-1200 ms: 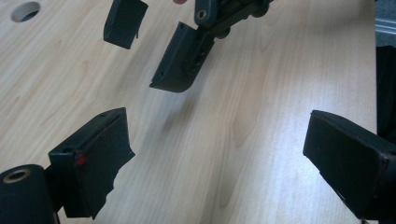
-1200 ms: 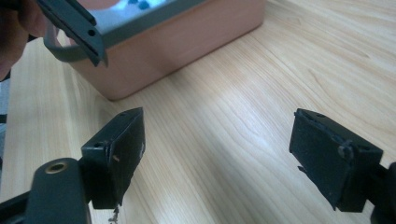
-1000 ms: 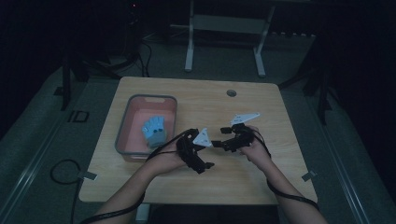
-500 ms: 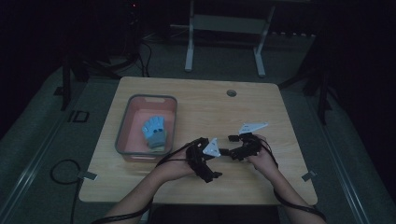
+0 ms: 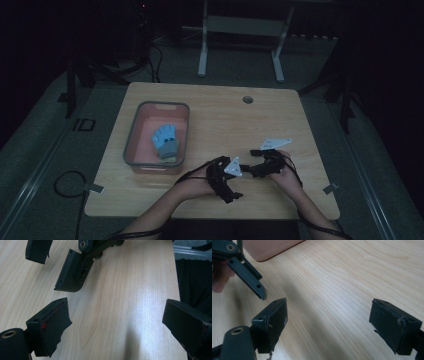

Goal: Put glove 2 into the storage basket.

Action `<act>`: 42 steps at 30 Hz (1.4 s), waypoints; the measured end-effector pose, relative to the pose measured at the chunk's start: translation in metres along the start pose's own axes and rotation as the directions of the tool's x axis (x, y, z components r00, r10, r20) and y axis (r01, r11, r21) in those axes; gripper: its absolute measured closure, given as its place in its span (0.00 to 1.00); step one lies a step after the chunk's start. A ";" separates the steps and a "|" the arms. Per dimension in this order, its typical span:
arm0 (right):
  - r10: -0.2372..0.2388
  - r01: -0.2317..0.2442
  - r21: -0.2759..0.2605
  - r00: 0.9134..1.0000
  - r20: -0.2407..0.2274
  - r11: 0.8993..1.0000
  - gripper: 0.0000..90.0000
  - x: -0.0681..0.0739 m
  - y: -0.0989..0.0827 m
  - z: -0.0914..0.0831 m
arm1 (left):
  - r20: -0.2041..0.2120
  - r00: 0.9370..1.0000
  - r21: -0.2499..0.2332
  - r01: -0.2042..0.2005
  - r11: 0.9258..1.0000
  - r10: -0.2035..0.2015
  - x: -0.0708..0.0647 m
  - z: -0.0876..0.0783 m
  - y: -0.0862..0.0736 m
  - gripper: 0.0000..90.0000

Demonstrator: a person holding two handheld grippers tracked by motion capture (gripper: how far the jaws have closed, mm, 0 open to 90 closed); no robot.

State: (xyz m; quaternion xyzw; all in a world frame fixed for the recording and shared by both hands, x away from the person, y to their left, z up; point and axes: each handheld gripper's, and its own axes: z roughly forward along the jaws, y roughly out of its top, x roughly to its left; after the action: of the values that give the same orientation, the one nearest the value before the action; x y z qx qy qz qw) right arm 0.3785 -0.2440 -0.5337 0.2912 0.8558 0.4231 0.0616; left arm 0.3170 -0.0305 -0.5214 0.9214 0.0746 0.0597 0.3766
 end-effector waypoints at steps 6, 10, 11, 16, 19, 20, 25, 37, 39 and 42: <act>0.006 -0.006 0.000 1.000 0.000 1.000 0.17 0.001 -0.010 0.000 | 0.015 1.000 0.009 0.003 1.000 -0.003 -0.002 0.007 -0.006 0.09; 0.012 -0.012 0.008 1.000 0.010 1.000 0.17 0.001 -0.016 0.000 | 0.022 1.000 -0.008 0.008 1.000 -0.008 -0.005 0.009 -0.008 0.09; 0.014 -0.014 0.008 1.000 0.009 1.000 0.17 0.002 -0.017 0.000 | 0.021 1.000 -0.009 0.007 1.000 -0.007 -0.006 0.010 -0.009 0.09; 0.036 -0.036 0.004 0.999 0.007 0.999 0.17 0.001 -0.023 -0.003 | 0.012 1.000 0.019 -0.013 1.000 0.013 -0.010 0.015 -0.014 0.09; 0.038 -0.038 0.007 0.999 0.005 0.999 0.17 0.002 -0.026 -0.003 | 0.028 1.000 0.020 0.001 1.000 -0.002 -0.010 0.016 -0.016 0.09; 0.038 -0.038 0.008 0.999 0.005 0.999 0.17 0.002 -0.027 -0.003 | 0.021 1.000 0.017 0.001 1.000 -0.002 -0.011 0.017 -0.017 0.09; 0.023 -0.023 0.026 1.000 0.016 0.999 0.17 0.005 -0.032 -0.002 | 0.022 1.000 0.013 -0.005 1.000 0.004 -0.011 0.018 -0.018 0.09; 0.013 -0.013 -0.004 0.998 0.057 1.000 0.17 0.006 -0.038 -0.004 | 0.037 0.999 0.002 0.003 1.000 -0.003 -0.014 0.020 -0.027 0.09; 0.014 -0.013 -0.012 0.998 0.062 1.000 0.17 0.006 -0.039 -0.005 | 0.033 0.999 0.000 0.008 1.000 -0.008 -0.015 0.019 -0.030 0.09; 0.010 -0.010 -0.010 0.998 0.064 1.000 0.17 0.006 -0.039 -0.005 | 0.039 0.999 -0.011 0.028 1.000 -0.027 -0.016 0.018 -0.033 0.09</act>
State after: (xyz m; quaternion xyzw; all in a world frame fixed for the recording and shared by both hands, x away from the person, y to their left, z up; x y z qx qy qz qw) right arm 0.3544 -0.2624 -0.5595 0.3086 0.8499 0.4178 0.0884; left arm 0.3016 -0.0224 -0.5581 0.9190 0.0795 0.0369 0.3843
